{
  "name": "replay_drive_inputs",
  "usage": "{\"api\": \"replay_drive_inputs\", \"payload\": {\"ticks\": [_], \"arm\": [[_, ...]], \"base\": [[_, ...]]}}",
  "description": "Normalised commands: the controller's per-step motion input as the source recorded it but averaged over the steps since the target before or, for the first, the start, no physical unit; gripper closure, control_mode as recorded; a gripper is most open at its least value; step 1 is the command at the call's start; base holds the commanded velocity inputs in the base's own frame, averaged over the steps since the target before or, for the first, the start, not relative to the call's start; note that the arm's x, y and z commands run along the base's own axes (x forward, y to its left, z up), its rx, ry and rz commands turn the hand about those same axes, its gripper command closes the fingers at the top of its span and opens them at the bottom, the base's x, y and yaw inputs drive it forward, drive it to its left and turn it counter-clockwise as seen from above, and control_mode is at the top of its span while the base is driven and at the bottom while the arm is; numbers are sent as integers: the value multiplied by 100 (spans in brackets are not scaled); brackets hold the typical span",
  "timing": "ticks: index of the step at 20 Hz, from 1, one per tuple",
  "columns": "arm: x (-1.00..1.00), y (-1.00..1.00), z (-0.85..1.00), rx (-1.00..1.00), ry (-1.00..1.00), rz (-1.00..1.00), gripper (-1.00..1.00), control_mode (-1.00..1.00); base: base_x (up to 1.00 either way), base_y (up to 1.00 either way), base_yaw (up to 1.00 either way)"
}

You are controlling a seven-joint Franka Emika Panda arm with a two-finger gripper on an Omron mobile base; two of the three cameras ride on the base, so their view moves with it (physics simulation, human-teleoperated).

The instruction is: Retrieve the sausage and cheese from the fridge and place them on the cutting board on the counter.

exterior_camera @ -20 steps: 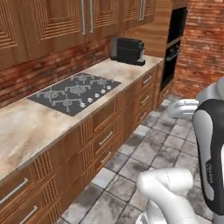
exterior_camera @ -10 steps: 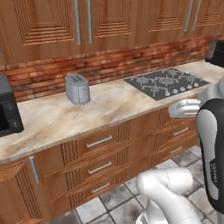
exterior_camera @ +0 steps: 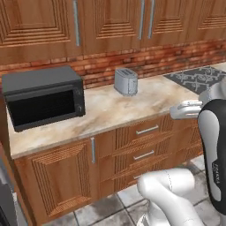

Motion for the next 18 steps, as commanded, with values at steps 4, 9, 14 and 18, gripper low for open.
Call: {"api": "replay_drive_inputs", "payload": {"ticks": [4,9,14,18], "arm": [[0,0,0,0,0,0,-100,100],[0,0,0,0,0,0,-100,100],[0,0,0,0,0,0,-100,100],[0,0,0,0,0,0,-100,100]], "base": [[0,100,6],[-10,55,4],[-26,0,10],[-35,3,8]]}}
